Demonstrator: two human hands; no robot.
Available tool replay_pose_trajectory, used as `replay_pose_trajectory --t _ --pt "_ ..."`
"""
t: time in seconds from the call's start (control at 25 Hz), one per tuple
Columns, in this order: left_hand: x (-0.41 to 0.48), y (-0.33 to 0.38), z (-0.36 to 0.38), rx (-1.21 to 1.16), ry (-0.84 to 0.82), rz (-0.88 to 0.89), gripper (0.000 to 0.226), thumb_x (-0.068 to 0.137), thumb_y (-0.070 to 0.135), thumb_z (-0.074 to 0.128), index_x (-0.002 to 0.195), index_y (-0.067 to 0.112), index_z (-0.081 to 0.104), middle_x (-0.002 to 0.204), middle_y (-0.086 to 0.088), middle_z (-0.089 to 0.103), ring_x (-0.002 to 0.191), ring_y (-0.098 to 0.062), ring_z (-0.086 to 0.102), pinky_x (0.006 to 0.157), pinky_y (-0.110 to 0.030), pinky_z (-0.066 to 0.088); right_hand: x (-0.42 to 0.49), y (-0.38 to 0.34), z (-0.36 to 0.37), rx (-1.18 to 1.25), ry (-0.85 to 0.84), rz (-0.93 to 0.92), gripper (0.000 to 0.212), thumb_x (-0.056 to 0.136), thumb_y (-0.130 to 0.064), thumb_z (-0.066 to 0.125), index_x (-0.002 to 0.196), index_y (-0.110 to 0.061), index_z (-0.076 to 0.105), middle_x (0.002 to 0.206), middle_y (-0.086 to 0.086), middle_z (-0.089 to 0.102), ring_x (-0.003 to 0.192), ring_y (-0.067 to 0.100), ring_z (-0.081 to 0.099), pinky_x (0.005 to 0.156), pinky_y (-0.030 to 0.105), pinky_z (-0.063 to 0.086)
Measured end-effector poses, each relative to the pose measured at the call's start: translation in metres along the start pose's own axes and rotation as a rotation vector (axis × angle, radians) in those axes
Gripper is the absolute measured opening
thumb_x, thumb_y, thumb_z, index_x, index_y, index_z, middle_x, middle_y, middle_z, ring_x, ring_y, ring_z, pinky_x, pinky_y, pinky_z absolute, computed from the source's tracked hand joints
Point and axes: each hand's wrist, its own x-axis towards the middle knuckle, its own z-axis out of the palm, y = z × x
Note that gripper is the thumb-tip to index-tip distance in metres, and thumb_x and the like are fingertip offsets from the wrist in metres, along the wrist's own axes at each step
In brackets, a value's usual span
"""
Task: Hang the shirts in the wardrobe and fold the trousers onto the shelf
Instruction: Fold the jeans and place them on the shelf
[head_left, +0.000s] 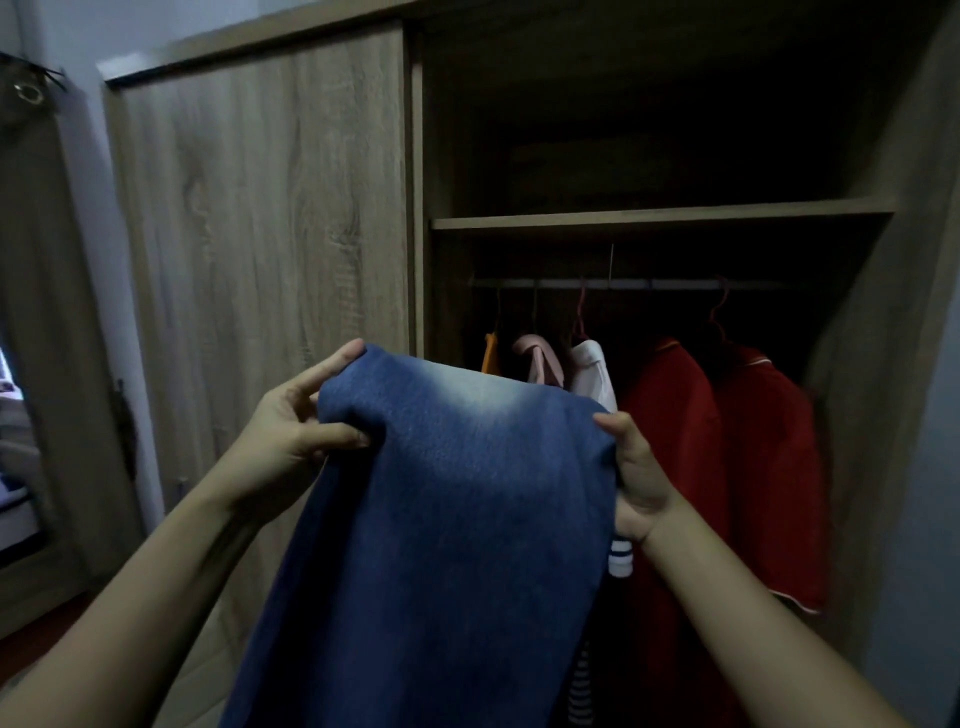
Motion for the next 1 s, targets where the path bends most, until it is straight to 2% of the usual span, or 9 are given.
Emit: replay_pose_trajectory --t 0.16,0.32,0.4,0.52,0.6,0.68,0.76,0.88,1.0 --pt "-0.003 -0.004 -0.014 0.002 -0.001 0.023 0.104 0.019 0.012 0.094 0.117 0.030 0.064 0.122 0.000 0.065 0.108 -0.015 0.063 0.077 -0.020 0.054 0.007 0.006 0.009 0.101 -0.051 -0.094 0.054 0.050 -0.042 0.081 0.092 -0.008 0.075 0.093 0.010 0.072 0.088 0.023 0.070 0.073 0.032 0.057" --pt "-0.007 0.001 -0.032 0.245 -0.062 0.036 0.098 0.050 -0.001 0.085 0.131 0.039 0.046 0.128 0.017 0.058 0.120 -0.009 0.055 0.086 -0.021 0.052 0.012 -0.001 0.015 0.095 -0.013 -0.129 0.053 0.049 -0.039 0.080 0.091 -0.007 0.074 0.091 0.011 0.071 0.086 0.023 0.069 0.071 0.033 0.057" --pt "-0.010 0.000 -0.041 0.490 -0.138 0.064 0.089 0.062 0.011 0.081 0.134 0.045 0.042 0.136 0.019 0.050 0.126 -0.007 0.048 0.091 -0.023 0.051 0.012 -0.006 0.017 0.040 0.017 -0.134 0.055 0.042 -0.037 0.083 0.089 -0.008 0.075 0.091 0.011 0.072 0.084 0.023 0.070 0.071 0.032 0.057" --pt "-0.019 -0.008 -0.042 0.578 -0.097 0.083 0.084 0.058 0.030 0.079 0.132 0.048 0.043 0.136 0.018 0.047 0.126 -0.008 0.047 0.087 -0.020 0.051 0.009 -0.009 0.020 0.076 0.038 -0.172 0.043 0.039 -0.032 0.081 0.074 -0.009 0.076 0.079 0.008 0.071 0.073 0.021 0.070 0.066 0.029 0.057" --pt "-0.022 -0.017 -0.038 0.524 -0.068 0.103 0.096 0.053 0.034 0.082 0.135 0.047 0.035 0.137 0.022 0.043 0.125 -0.003 0.046 0.088 -0.015 0.048 0.007 -0.007 0.020 0.125 0.048 -0.195 0.034 0.042 -0.030 0.076 0.069 -0.009 0.075 0.074 0.006 0.070 0.070 0.019 0.069 0.065 0.028 0.057" --pt "-0.024 -0.019 -0.028 0.453 -0.070 0.087 0.112 0.043 0.045 0.086 0.135 0.058 0.023 0.133 0.036 0.035 0.120 0.010 0.045 0.086 -0.011 0.047 0.005 -0.007 0.018 0.142 0.072 -0.210 0.033 0.043 -0.028 0.074 0.070 -0.009 0.075 0.074 0.006 0.070 0.070 0.020 0.069 0.065 0.028 0.057" --pt "-0.022 -0.018 -0.017 0.454 -0.063 0.080 0.114 0.040 0.047 0.086 0.130 0.064 0.019 0.125 0.046 0.033 0.114 0.019 0.045 0.083 -0.007 0.046 0.004 -0.009 0.015 0.172 0.100 -0.202 0.031 0.045 -0.027 0.070 0.070 -0.009 0.075 0.073 0.006 0.070 0.067 0.020 0.069 0.063 0.029 0.057" --pt "-0.015 -0.019 -0.011 0.618 -0.074 0.165 0.093 0.052 0.040 0.082 0.127 0.061 0.031 0.135 0.029 0.036 0.120 0.012 0.043 0.088 -0.004 0.040 -0.002 -0.016 0.008 0.166 0.089 -0.194 0.041 0.042 -0.028 0.076 0.078 -0.009 0.076 0.078 0.007 0.071 0.071 0.020 0.070 0.063 0.030 0.057" --pt "-0.009 -0.019 -0.011 0.698 -0.124 0.195 0.082 0.057 0.043 0.080 0.126 0.057 0.038 0.134 0.028 0.041 0.126 0.006 0.041 0.093 -0.003 0.035 -0.006 -0.019 0.004 0.093 0.059 -0.143 0.060 0.038 -0.031 0.081 0.095 -0.011 0.074 0.094 0.009 0.070 0.085 0.024 0.068 0.076 0.035 0.056"
